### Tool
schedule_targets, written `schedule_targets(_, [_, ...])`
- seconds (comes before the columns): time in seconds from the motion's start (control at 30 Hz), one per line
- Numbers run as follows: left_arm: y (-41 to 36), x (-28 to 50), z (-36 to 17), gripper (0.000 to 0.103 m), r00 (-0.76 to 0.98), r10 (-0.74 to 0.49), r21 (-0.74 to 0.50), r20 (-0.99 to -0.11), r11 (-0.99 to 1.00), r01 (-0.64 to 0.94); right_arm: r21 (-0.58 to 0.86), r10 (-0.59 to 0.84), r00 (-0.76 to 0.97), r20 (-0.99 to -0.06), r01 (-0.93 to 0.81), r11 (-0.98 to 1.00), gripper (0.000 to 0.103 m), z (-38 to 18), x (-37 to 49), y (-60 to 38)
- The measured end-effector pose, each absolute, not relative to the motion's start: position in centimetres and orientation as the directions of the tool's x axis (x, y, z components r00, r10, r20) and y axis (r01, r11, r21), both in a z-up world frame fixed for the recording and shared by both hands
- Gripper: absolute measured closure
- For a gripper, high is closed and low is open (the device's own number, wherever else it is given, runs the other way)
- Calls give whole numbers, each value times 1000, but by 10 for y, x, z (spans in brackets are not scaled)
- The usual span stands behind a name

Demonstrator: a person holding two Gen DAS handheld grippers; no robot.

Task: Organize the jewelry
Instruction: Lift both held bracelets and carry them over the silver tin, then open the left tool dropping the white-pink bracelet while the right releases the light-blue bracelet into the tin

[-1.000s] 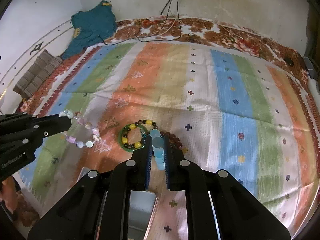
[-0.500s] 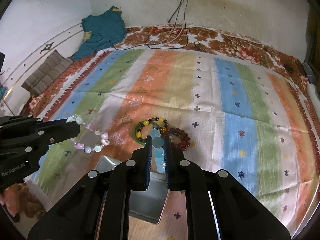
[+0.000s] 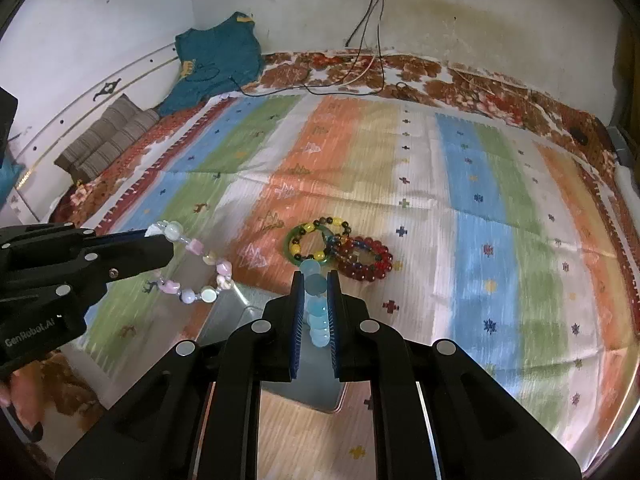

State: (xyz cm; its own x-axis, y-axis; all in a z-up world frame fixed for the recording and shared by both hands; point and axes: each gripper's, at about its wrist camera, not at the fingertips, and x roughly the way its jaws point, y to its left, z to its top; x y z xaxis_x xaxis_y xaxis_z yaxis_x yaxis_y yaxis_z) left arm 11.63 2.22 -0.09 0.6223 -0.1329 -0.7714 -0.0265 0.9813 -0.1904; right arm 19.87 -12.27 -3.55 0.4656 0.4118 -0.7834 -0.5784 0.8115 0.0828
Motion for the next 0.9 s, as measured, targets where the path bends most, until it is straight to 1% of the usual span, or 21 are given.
schedule_targets(0.3, [18, 107, -3, 95, 618, -141, -194, -774, 981, -20, 94, 413, 452, -791, -577, 812, 91, -38, 189, -127])
schedule_targets(0.47, [24, 108, -7, 86, 606, -115, -188, -787, 980, -58, 92, 378, 462, -802, -531, 842, 90, -41, 196, -134])
schedule_targets(0.53, [29, 108, -8, 84, 607, -107, -190, -788, 979, -73, 79, 359, 470, -806, -516, 853, 84, -43, 199, -137])
schedule_targets(0.57, [31, 108, -8, 83, 606, -104, -190, -789, 979, -80, 79, 354, 469, -809, -511, 856, 77, -44, 201, -139])
schedule_targets(0.6, [32, 108, -8, 82, 606, -103, -191, -789, 978, -83, 80, 350, 468, -812, -504, 860, 75, -45, 202, -140])
schedule_targets(0.67, [35, 108, -9, 77, 606, -99, -196, -789, 976, -95, 82, 345, 462, -817, -498, 863, 75, -47, 206, -142])
schedule_targets(0.73, [37, 108, -10, 75, 604, -95, -196, -792, 975, -103, 85, 340, 457, -822, -492, 866, 74, -49, 208, -143])
schedule_targets(0.8, [38, 110, -11, 71, 600, -88, -191, -795, 975, -110, 87, 335, 449, -828, -488, 869, 66, -52, 210, -144])
schedule_targets(0.9, [39, 112, -14, 64, 594, -77, -183, -801, 976, -121, 83, 327, 442, -835, -485, 870, 63, -54, 213, -143])
